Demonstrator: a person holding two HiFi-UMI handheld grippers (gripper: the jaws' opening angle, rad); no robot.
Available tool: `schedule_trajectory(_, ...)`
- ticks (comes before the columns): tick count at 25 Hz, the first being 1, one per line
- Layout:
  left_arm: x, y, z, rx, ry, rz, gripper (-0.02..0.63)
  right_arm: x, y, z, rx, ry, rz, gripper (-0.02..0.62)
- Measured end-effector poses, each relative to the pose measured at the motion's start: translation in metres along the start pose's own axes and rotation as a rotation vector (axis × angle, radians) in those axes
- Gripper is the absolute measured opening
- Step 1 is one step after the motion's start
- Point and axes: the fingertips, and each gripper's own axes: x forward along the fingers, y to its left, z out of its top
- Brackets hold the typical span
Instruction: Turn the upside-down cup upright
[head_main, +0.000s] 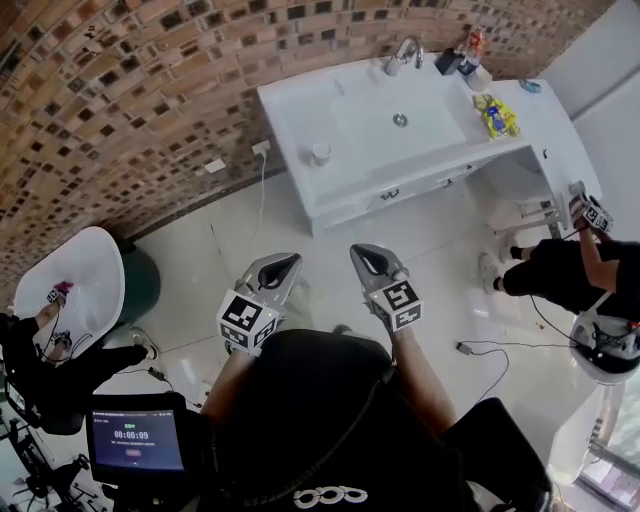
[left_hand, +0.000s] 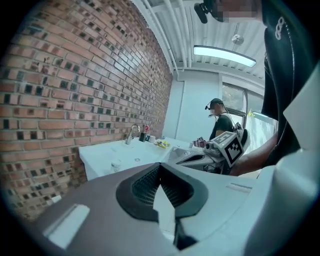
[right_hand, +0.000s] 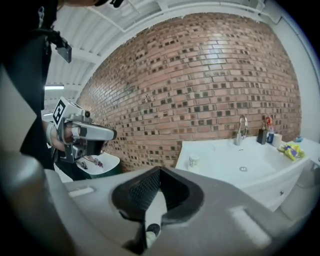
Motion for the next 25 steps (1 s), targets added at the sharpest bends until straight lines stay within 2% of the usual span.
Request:
schedule_trajectory(3, 0.002, -0.070, -0.029, 0.002, 0.022, -0.015, 0.015, -0.059, 0.018, -0.028, 0.028, -0.021, 0.034, -0.008)
schedule_trajectory(6, -0.002, -0.132, -0.052, -0.007, 0.049, -0.035, 0.015, -0.116, 0.037, -0.066, 0.062, 0.005, 0.057, -0.008)
schedule_trajectory(10, -0.015, -0.191, -0.065, -0.002, 0.065, -0.056, 0.015, -0.178, 0.059, -0.092, 0.045, 0.017, 0.083, -0.008)
schedule_trajectory(14, -0.028, -0.221, -0.070, 0.024, 0.078, -0.052, 0.015, -0.209, 0.065, -0.102, 0.011, 0.018, 0.074, -0.008)
schedule_trajectory(18, -0.039, -0.240, -0.067, 0.045, 0.084, -0.040, 0.015, -0.224, 0.068, -0.099, 0.026, -0.007, 0.083, -0.008)
schedule_trajectory(25, -0.081, -0.238, -0.068, 0.021, 0.083, 0.016, 0.015, -0.220, 0.102, -0.084, 0.012, -0.027, 0.137, -0.008)
